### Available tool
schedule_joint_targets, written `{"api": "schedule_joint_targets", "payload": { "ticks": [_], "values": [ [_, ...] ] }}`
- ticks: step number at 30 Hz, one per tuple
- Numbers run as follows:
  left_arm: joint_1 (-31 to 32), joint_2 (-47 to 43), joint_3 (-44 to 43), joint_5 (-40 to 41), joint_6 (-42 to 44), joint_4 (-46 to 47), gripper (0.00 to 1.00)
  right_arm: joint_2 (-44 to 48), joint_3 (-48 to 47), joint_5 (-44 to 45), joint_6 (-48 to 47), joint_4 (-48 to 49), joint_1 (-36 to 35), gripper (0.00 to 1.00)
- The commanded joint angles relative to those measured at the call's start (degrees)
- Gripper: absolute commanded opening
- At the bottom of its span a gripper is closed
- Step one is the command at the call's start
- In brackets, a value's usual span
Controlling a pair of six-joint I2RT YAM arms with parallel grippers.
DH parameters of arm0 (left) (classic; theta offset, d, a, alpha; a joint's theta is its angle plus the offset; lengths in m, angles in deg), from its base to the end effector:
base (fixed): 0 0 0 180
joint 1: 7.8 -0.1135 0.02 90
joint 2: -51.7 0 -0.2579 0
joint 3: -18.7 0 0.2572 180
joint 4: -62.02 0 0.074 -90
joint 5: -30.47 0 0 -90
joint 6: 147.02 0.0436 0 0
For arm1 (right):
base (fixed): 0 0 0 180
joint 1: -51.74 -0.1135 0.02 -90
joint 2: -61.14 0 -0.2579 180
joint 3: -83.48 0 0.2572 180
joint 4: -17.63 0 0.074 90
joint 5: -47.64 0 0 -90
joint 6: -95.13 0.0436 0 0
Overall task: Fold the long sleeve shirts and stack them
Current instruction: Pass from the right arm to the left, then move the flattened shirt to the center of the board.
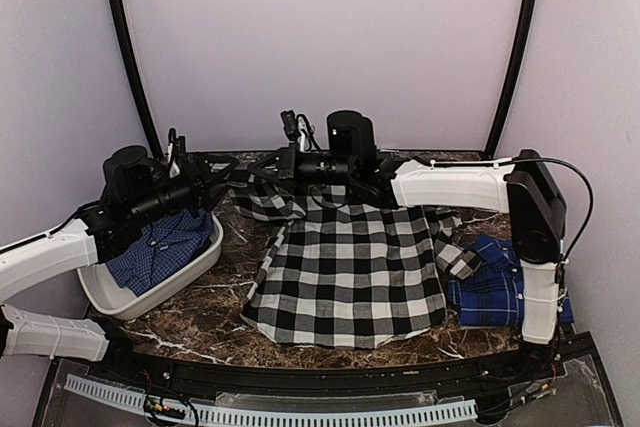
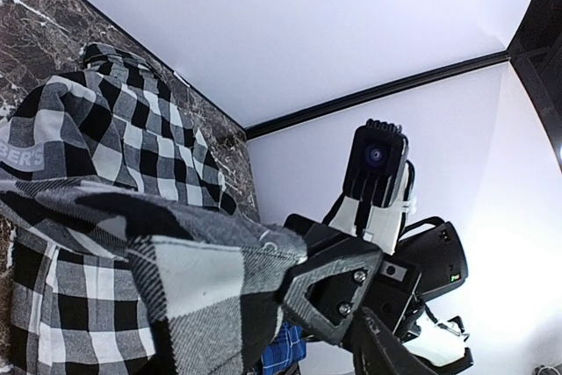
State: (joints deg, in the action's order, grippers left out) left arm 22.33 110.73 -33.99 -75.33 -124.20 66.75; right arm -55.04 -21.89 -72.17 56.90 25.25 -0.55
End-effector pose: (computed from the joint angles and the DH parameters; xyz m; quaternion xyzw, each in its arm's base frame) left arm 0.2179 -0.1402 0.3030 -0.1348 0.7038 -0.5835 0.3821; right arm 0.2875 0.4073 0.2905 -0.1799 0.7013 0.6385 0.2612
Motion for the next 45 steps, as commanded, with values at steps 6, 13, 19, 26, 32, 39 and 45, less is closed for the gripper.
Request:
{"api": "schedule_joint_targets", "payload": {
  "ticks": [6,13,19,26,32,39,45],
  "values": [
    [-0.33,2.61,0.35,0.00,-3.67,2.05,0.45,-0.93,0.64,0.09,0.17,3.63,-1.20,0.00],
    [-2.37,1.37,-6.68,6.65,3.25,-11.05,0.01,1.18,2.46,1.40,-2.82,1.39,-1.39,0.03],
    [-14.02,5.77,-20.01,-0.39,16.30,-17.75,0.00,3.98,2.81,3.26,-7.07,-4.52,0.42,0.31],
    [-26.35,20.34,-36.65,-17.27,30.78,-20.92,0.00,5.86,5.76,7.66,-10.81,-12.03,6.16,0.45],
    [-32.32,25.40,-41.51,-21.88,29.82,-18.94,0.00,3.33,5.63,12.38,-15.46,-20.06,11.25,0.44],
    [-33.66,28.37,-46.12,-16.98,36.26,-31.78,0.00,-5.24,-2.95,15.22,-19.82,-26.20,14.82,0.36],
    [-35.40,29.50,-47.35,-19.39,34.57,-31.97,0.00,-17.06,-15.81,14.12,-20.34,-29.56,17.52,0.25]
  ]
}}
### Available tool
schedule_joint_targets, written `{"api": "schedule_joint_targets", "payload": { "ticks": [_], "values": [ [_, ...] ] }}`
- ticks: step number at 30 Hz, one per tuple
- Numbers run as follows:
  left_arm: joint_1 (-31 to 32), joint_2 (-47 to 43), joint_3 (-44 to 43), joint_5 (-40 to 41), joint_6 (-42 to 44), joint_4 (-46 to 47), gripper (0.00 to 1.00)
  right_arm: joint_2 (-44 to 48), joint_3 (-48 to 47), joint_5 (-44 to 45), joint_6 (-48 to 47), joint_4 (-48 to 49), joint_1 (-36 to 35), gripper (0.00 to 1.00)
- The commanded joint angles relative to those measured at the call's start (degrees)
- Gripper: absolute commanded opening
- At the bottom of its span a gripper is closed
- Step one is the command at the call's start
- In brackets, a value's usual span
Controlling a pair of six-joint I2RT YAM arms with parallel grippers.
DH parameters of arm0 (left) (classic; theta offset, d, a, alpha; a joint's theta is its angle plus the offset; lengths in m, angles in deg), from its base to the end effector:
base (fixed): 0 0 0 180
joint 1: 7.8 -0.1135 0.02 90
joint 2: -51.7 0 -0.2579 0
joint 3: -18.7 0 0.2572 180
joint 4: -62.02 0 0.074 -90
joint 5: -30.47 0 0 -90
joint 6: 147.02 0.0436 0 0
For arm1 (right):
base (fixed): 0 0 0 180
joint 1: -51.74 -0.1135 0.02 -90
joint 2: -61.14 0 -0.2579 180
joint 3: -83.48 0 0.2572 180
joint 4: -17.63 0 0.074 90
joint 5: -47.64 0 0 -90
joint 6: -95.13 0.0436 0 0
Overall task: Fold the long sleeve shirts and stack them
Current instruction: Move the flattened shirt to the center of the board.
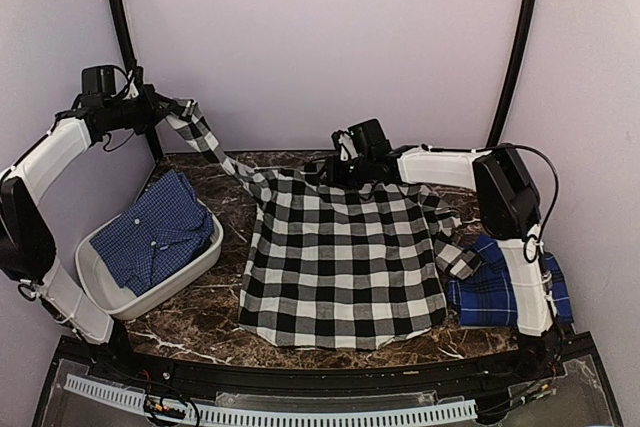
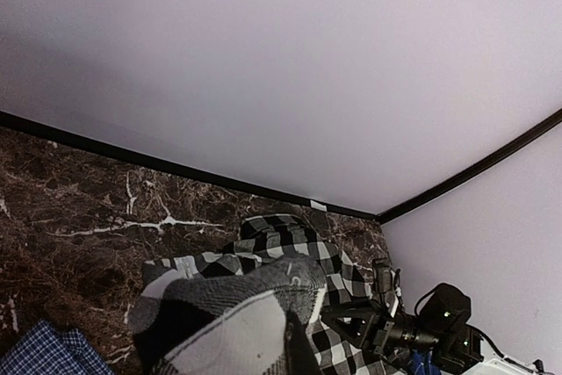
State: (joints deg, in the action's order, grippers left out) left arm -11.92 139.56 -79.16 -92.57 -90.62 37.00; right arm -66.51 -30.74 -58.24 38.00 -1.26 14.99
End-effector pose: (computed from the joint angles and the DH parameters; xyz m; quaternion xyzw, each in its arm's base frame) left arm 0.3712 0.0029 0.3872 -0.0821 0.7758 -0.3667 0.5069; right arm 0.4141 0.3241 0.1960 -0.0960 0.8648 0.3721 0.3232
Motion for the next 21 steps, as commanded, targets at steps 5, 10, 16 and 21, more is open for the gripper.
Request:
{"api": "schedule_joint_targets", "payload": {
  "ticks": [5,10,16,21],
  "values": [
    [-1.16,1.71,-1.99,-6.44,0.17,-1.25,0.00,-16.11,-16.12,-3.27,2.17,-2.89,3.95,0.19],
    [-0.43,1.67,-1.84,-10.36,0.19,-0.32,0.00,-22.12,-21.99,-4.89,6.32,-1.29,5.01,0.18],
    [4.34,1.92,-1.75,-13.27,2.18,-1.21,0.00,-25.03,-22.19,-5.20,12.65,1.54,7.63,0.18],
    [9.95,2.73,-1.15,-13.94,3.09,-1.61,0.00,-25.67,-21.53,-5.83,15.87,2.53,9.45,0.18]
  ]
}}
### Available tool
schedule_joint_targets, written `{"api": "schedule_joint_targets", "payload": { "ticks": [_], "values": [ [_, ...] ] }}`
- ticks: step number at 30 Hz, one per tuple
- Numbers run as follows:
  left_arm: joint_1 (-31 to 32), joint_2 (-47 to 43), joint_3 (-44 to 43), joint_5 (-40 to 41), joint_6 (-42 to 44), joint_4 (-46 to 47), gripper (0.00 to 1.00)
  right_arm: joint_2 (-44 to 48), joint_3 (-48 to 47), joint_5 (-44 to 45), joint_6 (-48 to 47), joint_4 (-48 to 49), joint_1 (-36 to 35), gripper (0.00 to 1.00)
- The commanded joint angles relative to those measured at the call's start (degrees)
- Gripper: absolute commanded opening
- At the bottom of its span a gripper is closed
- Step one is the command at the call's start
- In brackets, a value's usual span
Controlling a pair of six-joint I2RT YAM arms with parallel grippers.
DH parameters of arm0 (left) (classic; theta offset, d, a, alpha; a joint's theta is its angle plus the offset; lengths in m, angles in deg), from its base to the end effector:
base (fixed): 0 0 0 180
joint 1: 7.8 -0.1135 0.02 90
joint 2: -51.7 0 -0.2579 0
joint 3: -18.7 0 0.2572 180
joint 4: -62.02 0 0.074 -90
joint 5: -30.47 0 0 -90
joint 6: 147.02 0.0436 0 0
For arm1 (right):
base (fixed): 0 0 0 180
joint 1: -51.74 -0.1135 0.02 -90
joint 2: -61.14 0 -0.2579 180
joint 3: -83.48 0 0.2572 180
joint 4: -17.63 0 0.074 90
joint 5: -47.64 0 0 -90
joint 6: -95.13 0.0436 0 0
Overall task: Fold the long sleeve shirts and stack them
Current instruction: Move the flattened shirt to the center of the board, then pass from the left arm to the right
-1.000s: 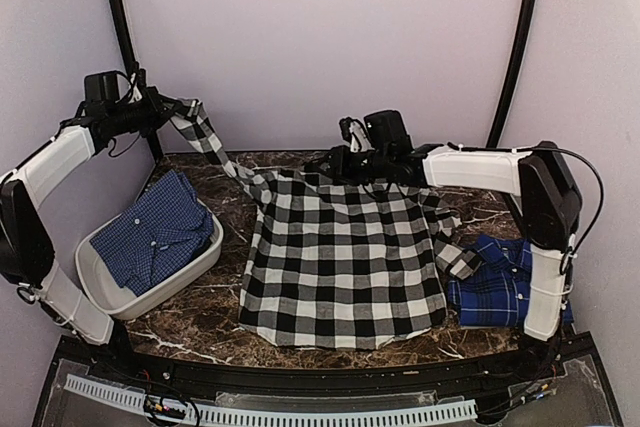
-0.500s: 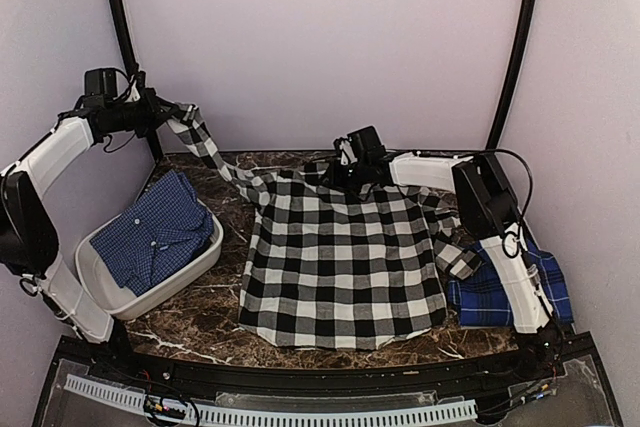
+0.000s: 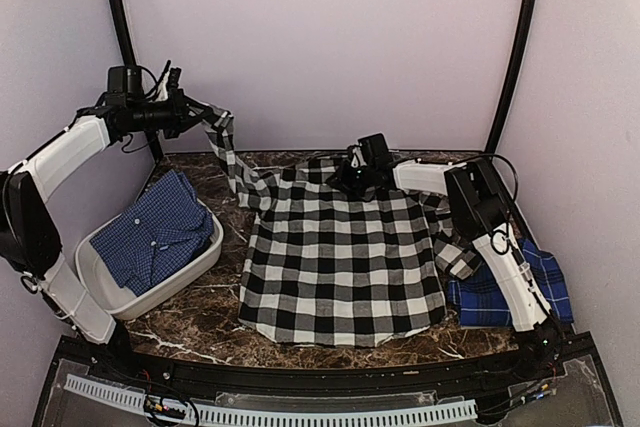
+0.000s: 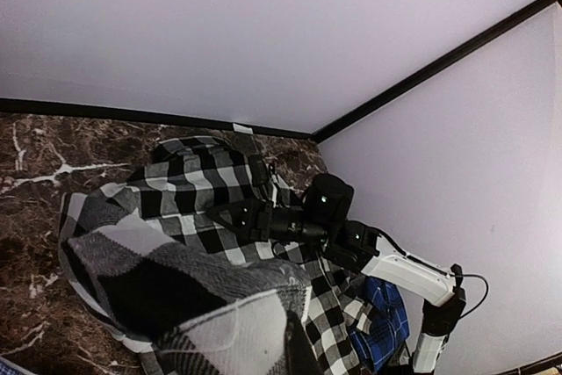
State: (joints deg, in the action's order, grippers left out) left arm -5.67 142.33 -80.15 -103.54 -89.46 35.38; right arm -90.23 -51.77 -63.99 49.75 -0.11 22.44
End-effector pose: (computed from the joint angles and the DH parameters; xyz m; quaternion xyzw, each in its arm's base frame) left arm 0.3760 -0.0443 0.3749 0.0149 0.7832 -0.4513 0.4274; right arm 0.5054 0.3020 0.1018 0.0280 0.8707 0.4102 0.2698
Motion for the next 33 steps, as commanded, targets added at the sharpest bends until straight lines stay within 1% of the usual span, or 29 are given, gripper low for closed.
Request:
{"api": "schedule_joint_targets", "payload": {
  "ticks": [1,8,12,13,16,19,22,25,29,33],
  "values": [
    [4.25,0.01,0.30,-3.03,1.66,0.55,0.00,-1.85,-0.40,-1.49,4.59,2.12,2.08,0.18],
    [10.53,2.06,1.96,-4.82,-0.01,4.31,0.00,1.95,0.09,-6.93,4.18,4.74,1.69,0.22],
    [14.18,3.76,1.78,-5.10,0.21,5.07,0.00,7.39,2.42,-8.22,2.95,6.11,1.24,0.26],
    [14.77,4.31,1.78,-5.14,0.24,5.11,0.00,9.13,3.72,-7.99,2.67,6.54,1.12,0.28],
    [17.84,5.58,2.05,-5.19,0.50,5.41,0.00,15.04,9.27,-7.32,1.57,7.45,1.00,0.34],
    [21.30,7.47,2.45,-5.07,0.56,6.33,0.00,21.60,15.14,-4.53,-1.00,6.63,1.00,0.41],
    [24.03,9.65,2.73,-3.46,-0.01,7.62,0.00,28.61,22.79,-2.56,-3.10,7.08,1.00,0.48],
    [26.86,12.77,2.64,-1.69,-0.99,9.34,0.00,36.48,32.27,-1.40,-4.68,9.20,0.71,0.52],
    [28.59,17.12,1.35,-2.38,-4.24,12.73,0.00,45.22,44.38,1.01,-9.31,13.08,-1.70,0.61],
    [29.48,20.02,-1.17,-2.95,-5.40,12.99,0.00,50.92,52.04,5.87,-15.90,14.74,-5.17,0.69]
  ]
}}
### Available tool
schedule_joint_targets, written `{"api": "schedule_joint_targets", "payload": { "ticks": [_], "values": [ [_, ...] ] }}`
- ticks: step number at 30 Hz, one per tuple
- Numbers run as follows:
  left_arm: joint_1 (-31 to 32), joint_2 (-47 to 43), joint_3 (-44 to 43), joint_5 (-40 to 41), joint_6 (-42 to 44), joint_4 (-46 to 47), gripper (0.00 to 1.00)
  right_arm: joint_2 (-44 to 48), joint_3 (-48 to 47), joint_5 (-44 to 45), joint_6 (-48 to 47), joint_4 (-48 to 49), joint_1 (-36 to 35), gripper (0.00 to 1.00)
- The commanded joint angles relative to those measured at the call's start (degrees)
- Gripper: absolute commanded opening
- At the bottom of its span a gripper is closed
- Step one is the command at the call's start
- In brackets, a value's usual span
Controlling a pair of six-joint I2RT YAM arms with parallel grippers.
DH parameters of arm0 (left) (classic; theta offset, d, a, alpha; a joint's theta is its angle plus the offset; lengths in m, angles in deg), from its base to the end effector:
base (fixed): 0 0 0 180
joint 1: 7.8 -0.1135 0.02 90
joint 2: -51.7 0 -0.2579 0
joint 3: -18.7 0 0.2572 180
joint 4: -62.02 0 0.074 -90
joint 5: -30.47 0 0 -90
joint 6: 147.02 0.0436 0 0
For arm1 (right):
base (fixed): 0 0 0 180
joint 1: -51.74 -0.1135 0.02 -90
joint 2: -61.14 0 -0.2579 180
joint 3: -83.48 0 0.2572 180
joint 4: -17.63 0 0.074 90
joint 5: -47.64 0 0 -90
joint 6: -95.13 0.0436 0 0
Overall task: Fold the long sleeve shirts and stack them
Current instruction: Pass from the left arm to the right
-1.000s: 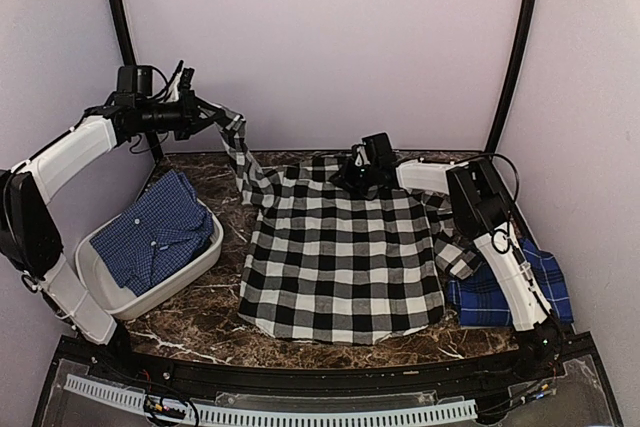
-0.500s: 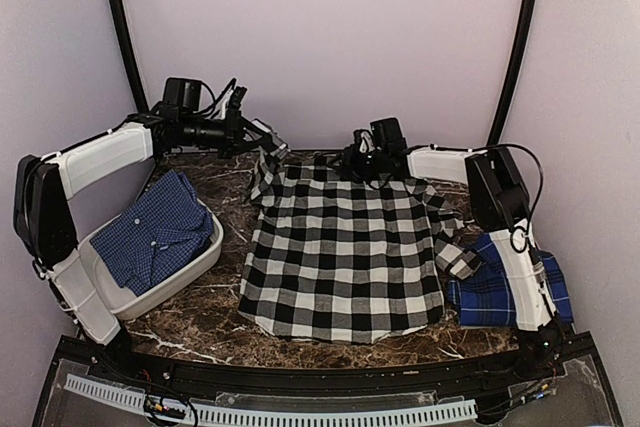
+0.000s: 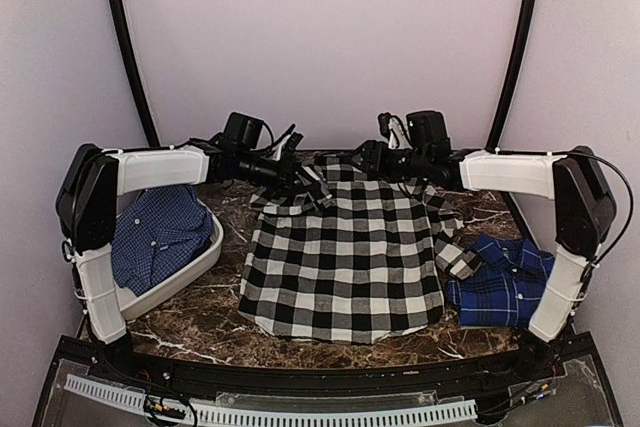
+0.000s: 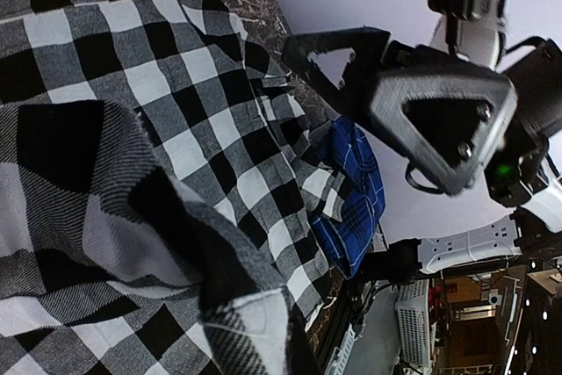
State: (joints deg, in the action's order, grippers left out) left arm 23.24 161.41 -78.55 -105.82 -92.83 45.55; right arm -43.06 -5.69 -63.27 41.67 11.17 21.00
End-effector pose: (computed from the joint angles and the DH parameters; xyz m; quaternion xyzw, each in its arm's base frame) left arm 0.3687 -0.2587 0.2504 0.1666 0.7996 -0.5399 0.2034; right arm 0.3689 0.2375 0.2548 -0.0609 0.8169 0.4315 0.3777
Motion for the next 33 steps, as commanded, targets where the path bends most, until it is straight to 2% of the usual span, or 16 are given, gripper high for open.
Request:
{"api": "schedule_joint_targets", "payload": {
  "ticks": [1,8,13,17,20,24,28,30,33],
  "values": [
    [0.67,1.64,-3.14,-0.97,-2.19,2.83,0.00,4.57,7.38,5.97,-9.02,3.97,-4.44,0.70],
    [1.03,2.91,-5.01,-1.87,-2.48,2.85,0.00,4.57,7.35,10.38,-18.72,2.79,-10.27,0.73],
    [1.03,2.88,-5.71,-2.26,-2.42,2.76,0.00,1.26,4.24,11.97,-21.51,1.44,-11.44,0.74],
    [1.03,2.87,-6.51,-2.43,-1.95,1.95,0.00,-1.64,0.19,11.95,-23.21,-0.17,-11.94,0.70],
    [1.03,2.89,-6.85,-2.71,-1.84,1.52,0.00,-3.51,-2.72,11.51,-23.51,-1.60,-11.97,0.58],
    [1.03,2.64,-7.88,-1.04,-1.08,-0.02,0.00,-4.60,-4.49,11.39,-23.36,-2.92,-11.91,0.29],
    [1.03,2.24,-8.79,1.09,-0.34,-1.20,0.00,-4.61,-5.07,12.60,-22.94,-3.84,-11.93,0.06],
    [1.03,1.98,-9.08,2.51,0.06,-2.12,0.05,-4.68,-5.90,14.27,-22.40,-4.85,-11.97,0.00],
    [1.03,0.75,-8.71,6.04,0.97,-3.66,0.19,-4.86,-7.26,16.63,-21.42,-6.49,-11.80,0.00]
  ]
}}
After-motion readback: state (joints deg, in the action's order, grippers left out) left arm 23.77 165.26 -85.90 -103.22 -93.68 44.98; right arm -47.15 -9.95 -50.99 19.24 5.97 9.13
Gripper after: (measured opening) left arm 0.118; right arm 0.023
